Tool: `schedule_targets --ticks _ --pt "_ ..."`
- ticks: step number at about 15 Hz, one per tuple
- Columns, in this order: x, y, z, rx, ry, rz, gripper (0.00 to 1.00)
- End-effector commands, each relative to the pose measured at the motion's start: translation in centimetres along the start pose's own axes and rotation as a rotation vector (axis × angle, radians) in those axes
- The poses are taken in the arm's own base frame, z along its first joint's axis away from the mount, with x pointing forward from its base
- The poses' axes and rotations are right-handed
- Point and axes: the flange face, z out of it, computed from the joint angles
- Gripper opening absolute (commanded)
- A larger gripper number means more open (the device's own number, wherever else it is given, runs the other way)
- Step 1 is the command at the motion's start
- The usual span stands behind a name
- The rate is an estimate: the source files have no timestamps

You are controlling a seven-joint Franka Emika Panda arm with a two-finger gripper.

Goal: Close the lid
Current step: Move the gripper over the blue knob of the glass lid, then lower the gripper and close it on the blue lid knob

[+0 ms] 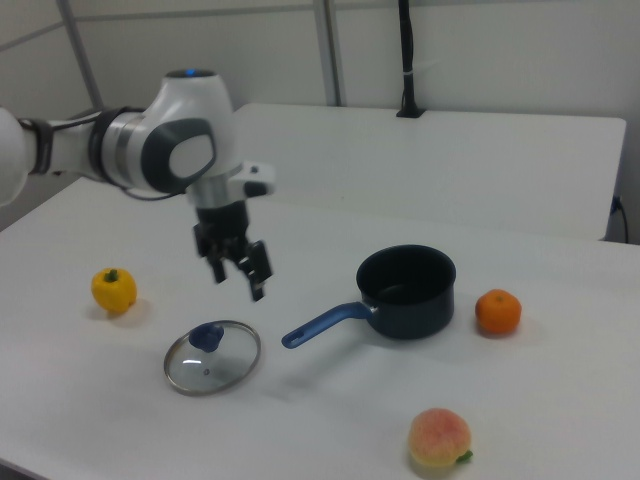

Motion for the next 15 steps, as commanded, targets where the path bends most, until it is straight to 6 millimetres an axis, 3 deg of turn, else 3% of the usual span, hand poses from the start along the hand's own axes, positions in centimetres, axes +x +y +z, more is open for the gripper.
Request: schedule_targets --ticks 1,7,15 --pt "-3.9 -4.5 3.4 -0.019 -0.080 -0.057 1.00" --pt "-5.8 -8.1 7.0 -0.012 -0.133 -0.108 1.00" --pt "-4.3 -8.4 9.2 0.022 -0.027 -0.107 1.00"
